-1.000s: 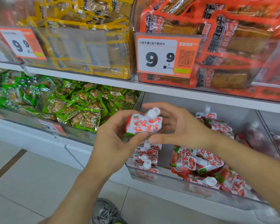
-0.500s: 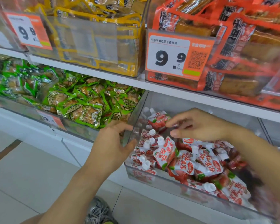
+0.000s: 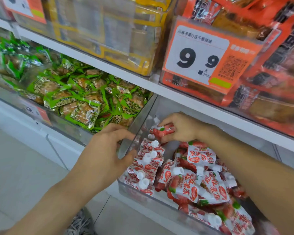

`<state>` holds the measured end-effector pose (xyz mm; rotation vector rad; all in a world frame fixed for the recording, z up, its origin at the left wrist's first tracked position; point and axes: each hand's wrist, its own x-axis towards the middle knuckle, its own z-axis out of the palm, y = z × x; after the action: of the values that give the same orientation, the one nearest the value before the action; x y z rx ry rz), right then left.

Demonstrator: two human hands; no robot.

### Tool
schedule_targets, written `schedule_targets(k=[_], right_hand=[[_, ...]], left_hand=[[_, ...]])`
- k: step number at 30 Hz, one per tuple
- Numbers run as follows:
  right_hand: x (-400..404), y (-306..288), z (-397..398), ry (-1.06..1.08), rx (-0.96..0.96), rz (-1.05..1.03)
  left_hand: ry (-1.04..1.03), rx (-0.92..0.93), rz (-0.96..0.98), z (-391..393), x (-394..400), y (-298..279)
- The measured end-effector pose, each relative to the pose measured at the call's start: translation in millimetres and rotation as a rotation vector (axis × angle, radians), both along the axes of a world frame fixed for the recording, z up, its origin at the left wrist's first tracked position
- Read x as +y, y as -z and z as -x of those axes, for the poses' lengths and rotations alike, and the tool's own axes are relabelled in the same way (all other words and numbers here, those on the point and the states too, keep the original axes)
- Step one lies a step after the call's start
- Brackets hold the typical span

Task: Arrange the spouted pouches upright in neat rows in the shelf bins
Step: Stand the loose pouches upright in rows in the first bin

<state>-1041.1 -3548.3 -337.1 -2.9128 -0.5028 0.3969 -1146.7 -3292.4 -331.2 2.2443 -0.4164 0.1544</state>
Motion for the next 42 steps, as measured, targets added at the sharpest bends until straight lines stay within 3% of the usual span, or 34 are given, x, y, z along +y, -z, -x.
schedule_targets(k=[5, 8, 12, 16, 20, 26, 31, 36, 39, 42], right_hand=[[-29, -33, 40, 0.11, 0.018, -0.248], [-37, -39, 55, 0.088, 0.013, -0.088], [-16, -28, 29, 0.066, -0.13, -0.093], [6, -6, -9, -0.06, 0.089, 0.094], [17, 12, -22, -0.114, 0.122, 0.253], [9, 2, -6, -0.104, -0.162, 0.206], [8, 1, 8, 0.079, -0.365, 0.031], [14, 19, 18, 0.016, -0.076, -0.104], [9, 17, 17, 0.031, 0.093, -0.293], [9, 15, 18, 0.019, 0.147, -0.392]], left_hand=[[-0.001, 0.012, -0.037, 1, 0, 1], [-0.012, 0.003, -0.042, 3, -1, 1], [-0.01, 0.018, -0.04, 6, -1, -3], [-0.003, 0.016, -0.058, 6, -1, -5], [0.003, 0.016, -0.052, 2, 0, -2], [0.01, 0.003, -0.042, 1, 0, 1], [-0.01, 0.02, -0.05, 3, 0, 4], [-0.013, 0.035, -0.05, 3, -1, 3], [-0.01, 0.034, -0.039, 3, -1, 1], [-0.002, 0.033, -0.038, 3, -1, 1]])
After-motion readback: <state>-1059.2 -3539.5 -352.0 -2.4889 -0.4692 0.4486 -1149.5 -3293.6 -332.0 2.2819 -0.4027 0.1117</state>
